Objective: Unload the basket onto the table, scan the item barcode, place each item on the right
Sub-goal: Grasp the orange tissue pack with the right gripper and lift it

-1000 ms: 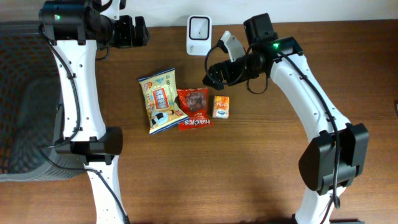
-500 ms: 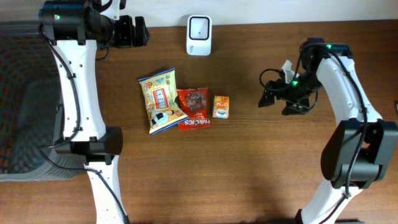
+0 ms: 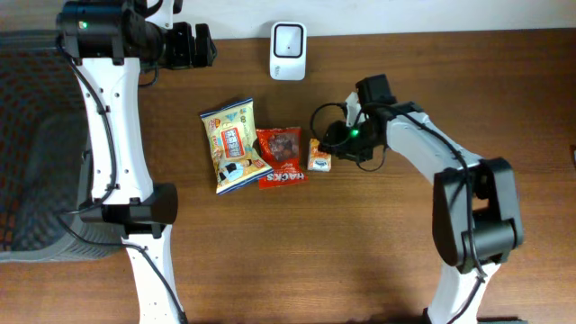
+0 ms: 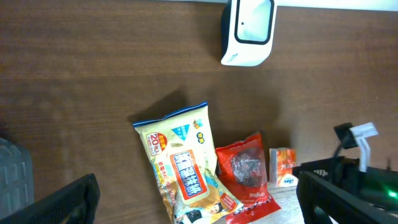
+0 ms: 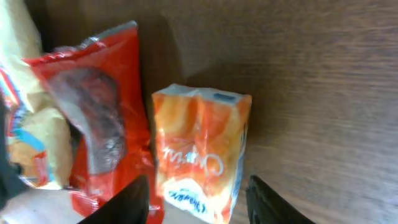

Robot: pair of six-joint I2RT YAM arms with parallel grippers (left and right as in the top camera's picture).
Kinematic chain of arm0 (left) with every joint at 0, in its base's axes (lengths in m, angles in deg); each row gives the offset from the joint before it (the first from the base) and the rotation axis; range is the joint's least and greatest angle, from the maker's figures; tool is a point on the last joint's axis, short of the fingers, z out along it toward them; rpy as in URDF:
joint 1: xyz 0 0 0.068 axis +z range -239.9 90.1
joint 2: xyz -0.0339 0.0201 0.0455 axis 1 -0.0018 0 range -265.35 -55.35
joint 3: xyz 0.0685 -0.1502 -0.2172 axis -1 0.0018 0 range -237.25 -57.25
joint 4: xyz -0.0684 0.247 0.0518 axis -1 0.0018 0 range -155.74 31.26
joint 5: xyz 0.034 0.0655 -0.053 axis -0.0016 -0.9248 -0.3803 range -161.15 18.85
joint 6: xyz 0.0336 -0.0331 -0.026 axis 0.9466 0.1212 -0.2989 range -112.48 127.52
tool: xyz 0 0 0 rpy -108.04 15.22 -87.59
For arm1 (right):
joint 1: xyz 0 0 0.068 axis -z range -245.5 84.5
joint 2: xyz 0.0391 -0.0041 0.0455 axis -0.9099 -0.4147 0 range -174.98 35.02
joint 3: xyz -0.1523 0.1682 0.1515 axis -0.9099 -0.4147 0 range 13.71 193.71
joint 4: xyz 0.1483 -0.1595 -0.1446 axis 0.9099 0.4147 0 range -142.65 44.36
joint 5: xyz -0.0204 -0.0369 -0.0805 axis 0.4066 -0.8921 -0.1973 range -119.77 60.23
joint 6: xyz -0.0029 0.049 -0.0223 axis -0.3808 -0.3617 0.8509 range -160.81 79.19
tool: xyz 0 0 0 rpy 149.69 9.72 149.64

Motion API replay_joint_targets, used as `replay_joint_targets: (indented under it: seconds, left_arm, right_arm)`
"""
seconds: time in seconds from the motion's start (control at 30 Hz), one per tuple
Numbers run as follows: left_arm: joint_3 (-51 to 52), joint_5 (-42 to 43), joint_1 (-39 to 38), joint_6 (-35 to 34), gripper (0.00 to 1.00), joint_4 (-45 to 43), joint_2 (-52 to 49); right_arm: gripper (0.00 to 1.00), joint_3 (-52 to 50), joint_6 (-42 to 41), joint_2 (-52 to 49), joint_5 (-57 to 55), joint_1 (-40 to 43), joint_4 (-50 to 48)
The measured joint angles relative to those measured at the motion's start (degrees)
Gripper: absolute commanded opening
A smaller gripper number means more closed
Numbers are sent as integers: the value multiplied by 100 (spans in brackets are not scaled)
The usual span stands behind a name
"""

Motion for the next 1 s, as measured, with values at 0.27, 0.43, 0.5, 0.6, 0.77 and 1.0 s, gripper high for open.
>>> replay_joint_targets:
  seconds: [0.27,0.43,0.5,0.6,0.77,1.0]
  left_arm:
    - [0,2,0,0,99,0,0]
    - [0,2,0,0,99,-2,0]
    - [0,2,0,0,99,-2,0]
    - [0,2,0,0,99,9,0]
    - [0,2,0,0,99,-2,0]
    - [0,2,0,0,99,-2,0]
  right_arm:
    - [37,35,-256,-249,-544,46,879]
    - [47,55,328,-234,-306,667,1764]
    - [47,188,706,-262,-13,752,2017]
    - [47,1252,1054,-269,125,761,2752]
    - [39,1443,1163,-269,127,520,2640]
    - [41,1292,466,-345,-1744,-162,2332]
